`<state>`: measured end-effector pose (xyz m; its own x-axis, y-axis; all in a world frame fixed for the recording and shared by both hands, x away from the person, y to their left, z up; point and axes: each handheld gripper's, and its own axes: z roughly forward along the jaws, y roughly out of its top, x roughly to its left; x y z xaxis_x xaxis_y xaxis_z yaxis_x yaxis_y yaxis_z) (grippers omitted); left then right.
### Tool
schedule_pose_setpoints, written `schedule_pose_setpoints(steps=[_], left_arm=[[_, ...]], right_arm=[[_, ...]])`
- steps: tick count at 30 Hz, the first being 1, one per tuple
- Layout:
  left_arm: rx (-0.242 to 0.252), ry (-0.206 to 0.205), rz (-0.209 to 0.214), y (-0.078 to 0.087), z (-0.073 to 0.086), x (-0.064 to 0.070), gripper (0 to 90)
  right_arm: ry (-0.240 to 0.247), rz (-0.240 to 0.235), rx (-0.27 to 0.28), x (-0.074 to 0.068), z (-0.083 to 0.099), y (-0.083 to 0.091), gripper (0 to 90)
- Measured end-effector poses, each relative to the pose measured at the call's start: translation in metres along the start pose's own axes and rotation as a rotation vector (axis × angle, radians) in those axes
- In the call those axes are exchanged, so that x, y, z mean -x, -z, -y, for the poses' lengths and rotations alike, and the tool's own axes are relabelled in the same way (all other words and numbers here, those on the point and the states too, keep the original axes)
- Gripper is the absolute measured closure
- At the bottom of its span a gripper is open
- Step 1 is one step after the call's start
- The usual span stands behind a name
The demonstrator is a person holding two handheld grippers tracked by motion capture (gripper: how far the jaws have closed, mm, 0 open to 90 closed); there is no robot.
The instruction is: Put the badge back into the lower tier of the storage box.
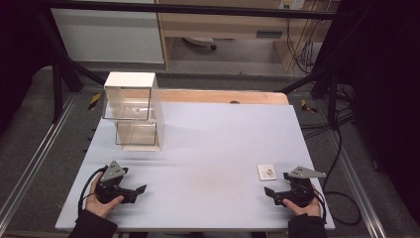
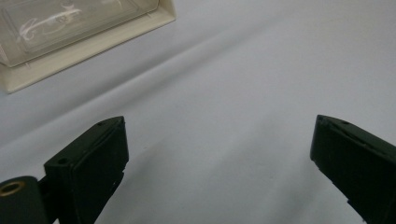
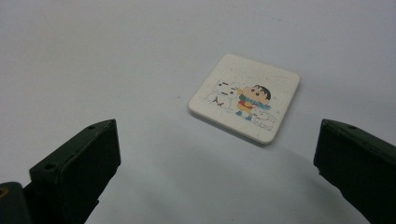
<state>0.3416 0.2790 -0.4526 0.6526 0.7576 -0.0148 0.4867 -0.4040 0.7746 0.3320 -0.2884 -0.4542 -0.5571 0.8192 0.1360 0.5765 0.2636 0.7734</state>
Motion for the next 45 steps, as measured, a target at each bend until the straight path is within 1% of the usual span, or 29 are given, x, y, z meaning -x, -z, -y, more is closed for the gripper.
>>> schedule_pose_setpoints(steps=[3,7,13,17,19,20,21,22,24,27,30,31,33,37,41,44,45], left_arm=[[-0.001,0.001,-0.006,0.000,0.001,0.000,3.8],[0.013,0.006,-0.006,0.003,0.001,0.000,4.2],[0.009,0.008,-0.006,0.002,0.002,0.000,4.2],[0.005,0.007,-0.003,0.001,0.001,0.001,4.3],[0.003,0.007,-0.002,0.001,0.001,0.001,4.3],[0.002,0.009,-0.003,0.001,0.002,0.001,4.3],[0.002,0.009,-0.003,0.001,0.002,0.001,4.3],[0.003,0.011,-0.004,0.002,0.002,0.000,4.3],[0.004,0.010,-0.004,0.002,0.002,0.000,4.3],[0.005,0.012,-0.005,0.002,0.002,0.000,4.4],[0.002,0.011,-0.007,0.001,0.002,0.000,4.5],[0.002,0.011,-0.008,0.001,0.002,0.000,4.6],[0.005,0.012,-0.008,0.002,0.002,0.000,4.7],[0.006,0.010,-0.008,0.002,0.002,0.000,4.8],[0.007,0.010,-0.009,0.002,0.001,0.000,5.0],[0.006,0.009,-0.010,0.002,0.001,0.001,5.1],[0.006,0.009,-0.010,0.002,0.001,0.001,5.1]], right_arm=[[0.000,0.000,0.001,-0.001,0.000,0.000,1.0],[0.002,0.002,0.007,-0.001,-0.001,0.000,1.4],[0.004,0.014,0.012,-0.001,-0.002,0.001,1.9],[-0.002,0.029,0.013,-0.001,-0.004,0.001,4.1],[0.008,0.035,0.014,0.000,-0.004,0.001,5.2],[0.003,0.045,0.017,0.000,-0.006,0.001,8.4],[0.003,0.045,0.017,0.000,-0.006,0.001,8.4],[0.003,0.052,0.023,0.001,-0.007,0.000,11.9],[-0.016,0.058,0.016,0.002,-0.008,-0.001,16.2],[-0.007,0.088,0.011,0.003,-0.009,-0.002,24.1],[0.002,0.099,0.018,0.003,-0.011,-0.002,34.8],[0.008,0.103,0.020,0.002,-0.012,-0.002,40.0],[0.023,0.108,0.017,0.002,-0.013,-0.003,47.0],[0.025,0.117,0.006,0.001,-0.013,-0.004,61.4],[0.025,0.136,0.007,0.000,-0.013,-0.003,73.0],[0.017,0.137,0.005,-0.001,-0.012,-0.002,81.0],[0.017,0.137,0.005,-0.001,-0.012,-0.002,81.0]])
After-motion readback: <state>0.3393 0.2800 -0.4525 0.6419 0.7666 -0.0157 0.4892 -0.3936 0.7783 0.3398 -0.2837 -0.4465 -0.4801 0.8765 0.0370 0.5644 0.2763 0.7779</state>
